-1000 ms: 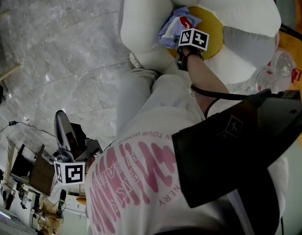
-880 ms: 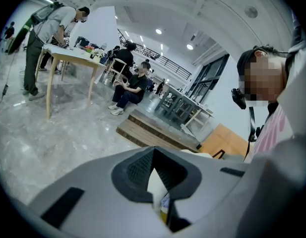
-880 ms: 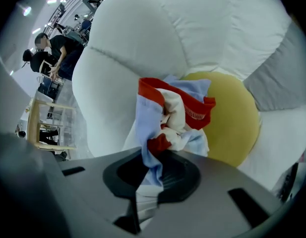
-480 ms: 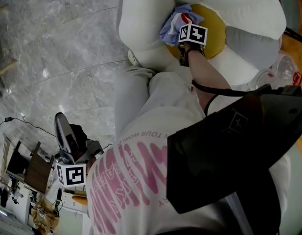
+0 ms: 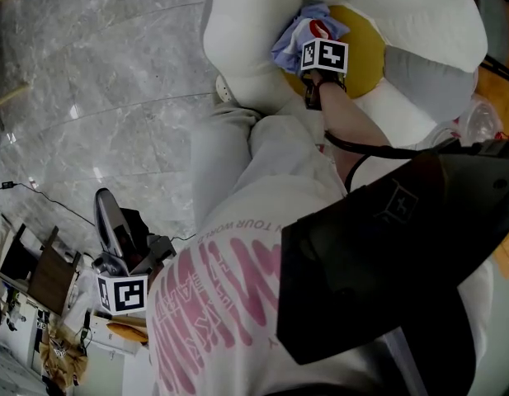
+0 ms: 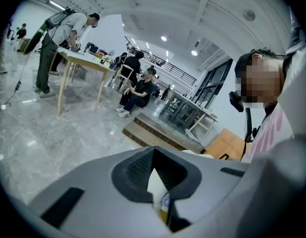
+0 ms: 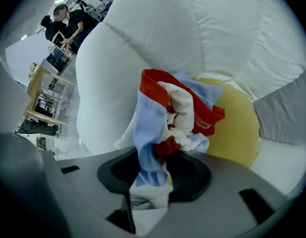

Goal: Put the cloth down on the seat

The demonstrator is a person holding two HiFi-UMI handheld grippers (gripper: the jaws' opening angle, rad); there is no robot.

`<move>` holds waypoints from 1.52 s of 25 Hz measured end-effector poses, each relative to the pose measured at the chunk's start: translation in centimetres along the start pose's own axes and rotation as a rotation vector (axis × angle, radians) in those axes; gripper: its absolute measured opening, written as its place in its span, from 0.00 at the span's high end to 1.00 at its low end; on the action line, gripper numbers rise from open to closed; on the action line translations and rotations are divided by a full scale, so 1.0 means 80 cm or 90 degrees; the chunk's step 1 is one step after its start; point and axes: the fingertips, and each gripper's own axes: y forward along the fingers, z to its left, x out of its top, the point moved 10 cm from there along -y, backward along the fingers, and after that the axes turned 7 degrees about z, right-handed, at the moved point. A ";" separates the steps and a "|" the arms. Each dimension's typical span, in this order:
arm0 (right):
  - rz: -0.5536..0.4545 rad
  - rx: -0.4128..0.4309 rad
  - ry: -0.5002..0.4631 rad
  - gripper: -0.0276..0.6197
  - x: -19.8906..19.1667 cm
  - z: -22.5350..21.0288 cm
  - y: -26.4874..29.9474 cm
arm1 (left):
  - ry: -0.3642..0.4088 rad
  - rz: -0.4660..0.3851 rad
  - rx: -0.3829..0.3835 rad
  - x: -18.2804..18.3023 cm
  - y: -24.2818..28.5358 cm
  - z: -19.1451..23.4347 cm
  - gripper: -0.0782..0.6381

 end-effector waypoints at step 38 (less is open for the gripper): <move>-0.064 0.052 0.086 0.43 -0.039 -0.021 -0.156 | -0.033 -0.084 -0.039 -0.018 -0.117 -0.077 0.88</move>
